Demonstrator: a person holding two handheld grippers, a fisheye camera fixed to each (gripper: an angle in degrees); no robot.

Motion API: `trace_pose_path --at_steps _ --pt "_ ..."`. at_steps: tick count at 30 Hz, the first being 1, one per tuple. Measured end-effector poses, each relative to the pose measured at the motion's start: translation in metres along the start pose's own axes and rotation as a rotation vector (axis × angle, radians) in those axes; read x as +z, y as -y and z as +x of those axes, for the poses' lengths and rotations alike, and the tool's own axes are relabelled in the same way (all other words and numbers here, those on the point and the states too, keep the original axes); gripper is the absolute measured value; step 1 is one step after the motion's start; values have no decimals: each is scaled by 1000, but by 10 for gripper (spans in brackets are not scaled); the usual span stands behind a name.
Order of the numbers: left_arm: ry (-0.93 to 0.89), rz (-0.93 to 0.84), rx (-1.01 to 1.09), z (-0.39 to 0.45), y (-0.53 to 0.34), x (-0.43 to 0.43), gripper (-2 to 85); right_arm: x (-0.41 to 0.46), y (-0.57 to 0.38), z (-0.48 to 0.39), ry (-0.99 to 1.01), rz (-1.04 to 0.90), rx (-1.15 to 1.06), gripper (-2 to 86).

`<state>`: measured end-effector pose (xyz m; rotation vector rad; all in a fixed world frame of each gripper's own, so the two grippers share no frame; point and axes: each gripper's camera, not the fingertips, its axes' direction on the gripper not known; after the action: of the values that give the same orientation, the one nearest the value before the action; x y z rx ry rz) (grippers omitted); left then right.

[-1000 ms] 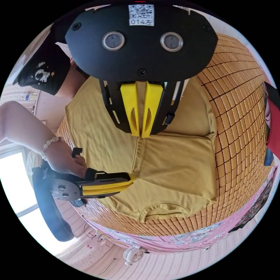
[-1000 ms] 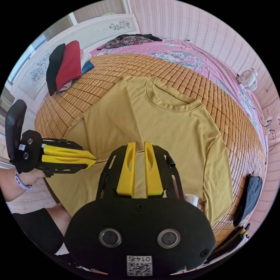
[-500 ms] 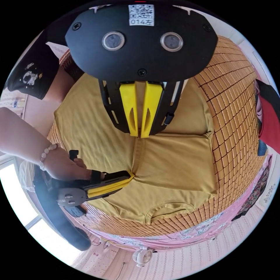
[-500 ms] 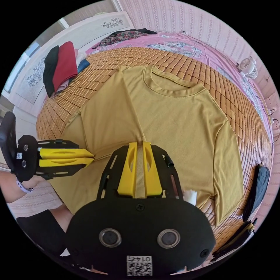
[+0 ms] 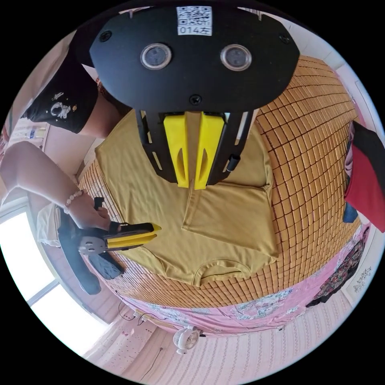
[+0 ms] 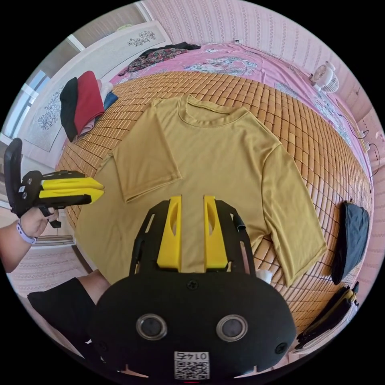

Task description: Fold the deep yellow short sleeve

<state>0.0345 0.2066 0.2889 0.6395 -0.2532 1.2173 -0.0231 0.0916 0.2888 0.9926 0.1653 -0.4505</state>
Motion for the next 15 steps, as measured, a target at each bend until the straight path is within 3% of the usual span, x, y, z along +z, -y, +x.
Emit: trace_pose_path --at_steps 7,10,15 --pt "-15 56 216 54 68 25 12 -33 -60 54 -42 -21 100 89" --pt "10 46 367 91 98 50 19 -46 -96 88 -38 -17 222 90" --pt "-105 84 531 157 152 86 37 -65 -161 153 -24 59 494 90"
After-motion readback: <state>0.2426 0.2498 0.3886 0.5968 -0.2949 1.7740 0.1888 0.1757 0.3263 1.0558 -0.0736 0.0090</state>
